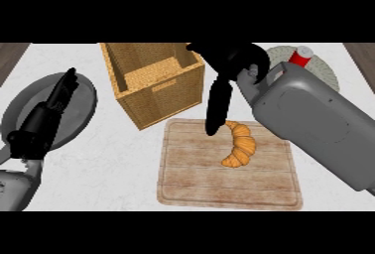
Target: Pick the croissant from the cutting board and place it in the basket
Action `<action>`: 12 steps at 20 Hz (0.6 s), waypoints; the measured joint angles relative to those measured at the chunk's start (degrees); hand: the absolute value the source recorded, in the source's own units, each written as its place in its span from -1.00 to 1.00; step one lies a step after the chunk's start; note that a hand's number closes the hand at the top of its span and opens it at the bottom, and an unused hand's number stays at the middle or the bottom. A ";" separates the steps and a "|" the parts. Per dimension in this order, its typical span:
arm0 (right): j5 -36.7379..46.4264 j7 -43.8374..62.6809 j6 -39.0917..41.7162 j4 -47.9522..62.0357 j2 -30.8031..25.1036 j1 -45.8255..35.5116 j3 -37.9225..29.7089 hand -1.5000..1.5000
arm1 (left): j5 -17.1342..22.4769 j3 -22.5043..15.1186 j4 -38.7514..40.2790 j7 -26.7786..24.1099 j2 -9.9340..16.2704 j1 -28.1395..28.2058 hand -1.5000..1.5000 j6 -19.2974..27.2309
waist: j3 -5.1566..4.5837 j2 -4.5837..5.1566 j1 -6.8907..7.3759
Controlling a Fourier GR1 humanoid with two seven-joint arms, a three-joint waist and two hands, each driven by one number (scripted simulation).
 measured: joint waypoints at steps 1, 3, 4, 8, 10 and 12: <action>-1.57 0.43 1.30 0.49 -0.44 -0.54 -0.33 -1.00 | -0.03 0.06 0.07 -0.13 -0.16 0.14 0.00 -0.09 | 0.03 0.07 0.04; -3.90 0.44 3.23 1.08 -2.01 -0.62 -0.85 -1.00 | -0.10 0.33 -0.08 -0.37 -0.29 0.53 0.00 -0.33 | 0.08 0.19 0.07; -4.72 0.44 3.96 1.31 -2.51 -0.57 -0.86 -1.00 | -0.33 0.27 -0.49 0.01 -0.41 0.43 0.00 -0.30 | 0.11 0.22 0.08; -6.39 0.32 6.01 1.58 -3.67 0.48 -0.39 -1.00 | -0.95 0.50 -1.26 0.39 -0.90 0.89 0.00 -0.49 | 0.18 0.34 0.17; -6.12 0.12 6.61 1.27 -3.78 1.62 0.42 -1.00 | -0.89 1.18 -0.31 -0.52 -1.06 0.80 0.00 -1.18 | 0.18 0.41 0.10; -6.12 -0.39 7.58 2.15 -3.85 1.86 0.36 -1.00 | -1.21 1.67 -0.77 0.26 -0.98 0.35 0.00 -1.42 | 0.19 0.47 0.23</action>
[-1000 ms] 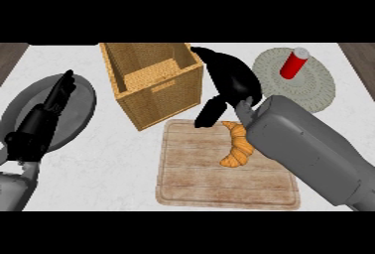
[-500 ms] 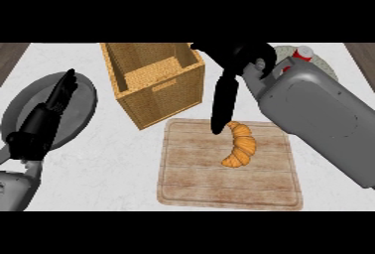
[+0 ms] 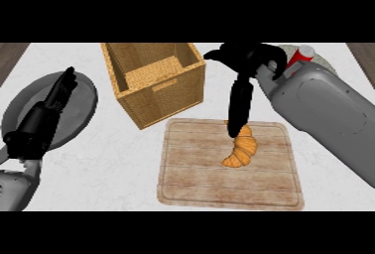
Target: Pick the croissant from the cutting board and place it in the basket
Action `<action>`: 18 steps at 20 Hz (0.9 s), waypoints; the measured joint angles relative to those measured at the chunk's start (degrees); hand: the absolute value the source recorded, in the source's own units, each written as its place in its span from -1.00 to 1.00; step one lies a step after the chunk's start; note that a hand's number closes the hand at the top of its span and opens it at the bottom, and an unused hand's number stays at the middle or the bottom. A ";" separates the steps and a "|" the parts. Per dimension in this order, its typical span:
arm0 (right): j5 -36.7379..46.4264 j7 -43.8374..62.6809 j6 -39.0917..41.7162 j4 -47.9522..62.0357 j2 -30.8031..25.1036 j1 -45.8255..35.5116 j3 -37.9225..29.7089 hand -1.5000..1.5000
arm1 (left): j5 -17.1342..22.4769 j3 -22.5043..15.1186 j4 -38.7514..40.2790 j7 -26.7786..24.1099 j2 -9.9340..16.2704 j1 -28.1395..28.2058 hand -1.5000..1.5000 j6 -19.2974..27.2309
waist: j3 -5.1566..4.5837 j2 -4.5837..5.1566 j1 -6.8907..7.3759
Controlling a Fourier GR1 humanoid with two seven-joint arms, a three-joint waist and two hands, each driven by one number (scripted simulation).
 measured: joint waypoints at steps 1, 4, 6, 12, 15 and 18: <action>0.30 -0.05 0.22 -0.02 0.29 0.48 0.48 -1.00 | -0.13 0.15 0.22 0.23 -0.28 -0.19 0.00 0.02 | 0.01 0.01 -0.02; 1.30 -0.94 1.50 0.99 0.29 2.22 2.15 -1.00 | -0.33 0.61 -0.21 0.04 -0.37 0.28 0.00 -0.46 | 0.01 0.06 0.10; 1.75 -0.97 1.93 0.82 0.47 3.81 3.21 -1.00 | -0.36 1.00 -0.10 0.13 -0.53 0.30 0.00 -0.86 | 0.01 0.05 0.01; 5.58 -1.81 2.74 1.79 1.85 8.04 5.24 -1.00 | -1.26 1.85 0.38 0.50 -1.51 -0.44 0.00 -1.74 | 0.02 0.11 -0.02; 8.38 -2.68 3.17 1.77 1.86 10.41 4.82 -1.00 | -1.61 2.54 -0.01 1.20 -1.78 -0.66 0.00 -2.63 | 0.04 0.12 0.01; 11.68 -3.61 3.44 1.75 2.49 12.72 3.93 -1.00 | -2.89 2.61 -0.97 0.99 -2.98 0.67 0.00 -2.48 | 0.04 0.11 0.11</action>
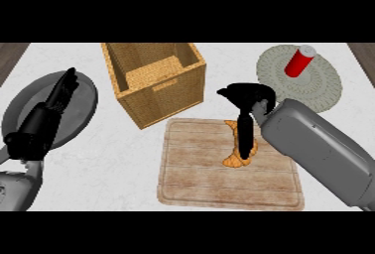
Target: Pick the croissant from the cutting board and place it in the basket
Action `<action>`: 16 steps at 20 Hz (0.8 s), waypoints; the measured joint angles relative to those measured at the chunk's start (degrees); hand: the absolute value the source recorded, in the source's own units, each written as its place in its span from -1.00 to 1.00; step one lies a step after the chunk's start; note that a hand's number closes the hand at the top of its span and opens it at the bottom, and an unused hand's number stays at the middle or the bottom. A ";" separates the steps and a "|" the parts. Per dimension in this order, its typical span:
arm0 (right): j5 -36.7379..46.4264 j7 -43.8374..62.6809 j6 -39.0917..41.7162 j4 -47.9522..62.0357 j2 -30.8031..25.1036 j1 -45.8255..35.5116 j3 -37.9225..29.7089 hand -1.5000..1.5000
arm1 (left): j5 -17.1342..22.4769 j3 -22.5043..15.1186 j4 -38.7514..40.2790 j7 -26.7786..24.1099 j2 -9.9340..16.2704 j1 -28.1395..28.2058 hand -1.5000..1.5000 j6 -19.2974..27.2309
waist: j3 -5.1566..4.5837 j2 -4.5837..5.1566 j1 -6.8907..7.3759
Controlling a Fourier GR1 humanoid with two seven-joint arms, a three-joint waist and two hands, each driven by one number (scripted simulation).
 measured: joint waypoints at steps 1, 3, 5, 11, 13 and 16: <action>0.91 -0.20 0.11 -0.68 -0.09 0.99 -0.34 -1.00 | -0.32 0.40 0.36 -0.18 -0.16 -0.16 0.00 -0.17 | 0.00 0.00 -0.05; 2.71 -0.67 0.47 -0.96 0.16 2.27 -1.29 -1.00 | -0.20 1.32 -0.03 0.41 -0.02 -0.13 0.00 -1.28 | 0.00 0.01 -0.03; 5.24 -2.00 0.46 -1.08 0.53 4.01 -1.74 -1.00 | -0.65 1.79 0.89 -0.32 -0.78 -0.08 0.00 -1.64 | 0.00 0.02 -0.01; 11.83 -2.62 0.32 -3.02 2.90 7.94 -3.69 -1.00 | -2.34 2.94 1.32 -0.91 -2.51 0.16 0.00 -2.82 | 0.01 0.03 -0.04; 13.83 -3.29 0.84 -2.90 3.64 9.04 -4.96 -1.00 | -2.47 3.94 0.88 -1.04 -2.50 0.82 0.00 -3.80 | 0.00 0.04 0.02; 16.17 -4.06 1.42 -2.59 4.84 10.47 -7.03 -1.00 | -3.50 4.35 0.41 -0.60 -3.47 0.95 0.00 -4.17 | 0.01 0.04 0.04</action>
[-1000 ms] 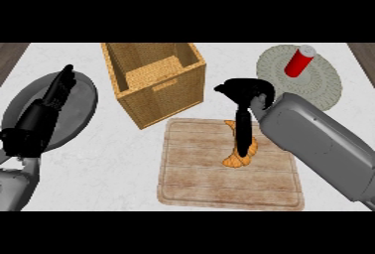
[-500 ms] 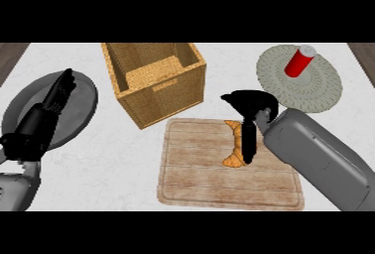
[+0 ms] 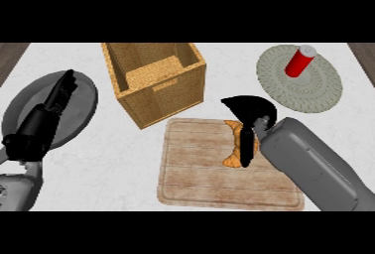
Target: Pick the croissant from the cutting board and place it in the basket
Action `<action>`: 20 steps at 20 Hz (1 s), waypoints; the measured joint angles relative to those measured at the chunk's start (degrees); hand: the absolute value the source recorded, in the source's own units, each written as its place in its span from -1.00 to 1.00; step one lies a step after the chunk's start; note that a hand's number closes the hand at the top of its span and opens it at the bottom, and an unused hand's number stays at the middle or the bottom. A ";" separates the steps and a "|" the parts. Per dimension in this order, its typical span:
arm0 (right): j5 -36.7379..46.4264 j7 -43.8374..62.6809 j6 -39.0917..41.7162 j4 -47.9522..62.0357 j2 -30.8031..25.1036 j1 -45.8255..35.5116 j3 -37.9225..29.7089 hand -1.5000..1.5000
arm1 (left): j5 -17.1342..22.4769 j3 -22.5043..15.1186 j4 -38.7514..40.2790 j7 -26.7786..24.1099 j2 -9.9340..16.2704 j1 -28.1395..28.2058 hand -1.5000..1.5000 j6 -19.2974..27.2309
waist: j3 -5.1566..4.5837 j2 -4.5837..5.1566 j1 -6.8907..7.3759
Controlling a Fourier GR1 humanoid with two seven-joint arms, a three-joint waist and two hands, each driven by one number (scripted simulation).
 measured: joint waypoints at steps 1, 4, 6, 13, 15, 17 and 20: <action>0.99 0.11 -0.13 -0.95 0.40 1.14 -0.16 -1.00 | -0.56 -0.05 -0.25 -0.12 -0.58 0.26 0.00 0.19 | -0.01 -0.02 -0.04; 3.54 -0.61 0.08 -1.13 2.00 3.22 -1.17 -1.00 | -0.46 1.46 -0.40 0.47 -0.43 -0.12 0.00 -1.43 | -0.01 -0.02 -0.02; 5.30 -0.99 0.47 -0.92 3.07 4.21 -1.95 -1.00 | -1.39 1.70 0.16 -0.40 -1.29 -0.05 0.00 -1.62 | -0.01 0.00 -0.02; 10.32 -2.02 2.16 -0.28 4.98 7.24 -4.55 -1.00 | -3.94 2.85 2.75 -0.57 -3.25 -2.75 0.00 -2.43 | 0.00 0.03 -0.14; 12.07 -2.32 2.20 0.02 5.87 8.26 -5.09 -1.00 | -4.12 3.20 1.40 0.12 -3.63 -2.10 0.00 -2.94 | -0.01 0.01 -0.06; 13.68 -3.95 2.57 1.23 5.84 8.54 -6.27 -1.00 | -4.33 3.66 0.48 0.57 -3.90 -1.61 0.00 -3.53 | 0.00 0.02 0.01; 16.18 -5.66 2.61 2.55 6.82 9.37 -7.18 -1.00 | -4.64 4.20 -1.40 1.73 -4.38 -0.79 0.00 -4.29 | 0.01 0.02 0.07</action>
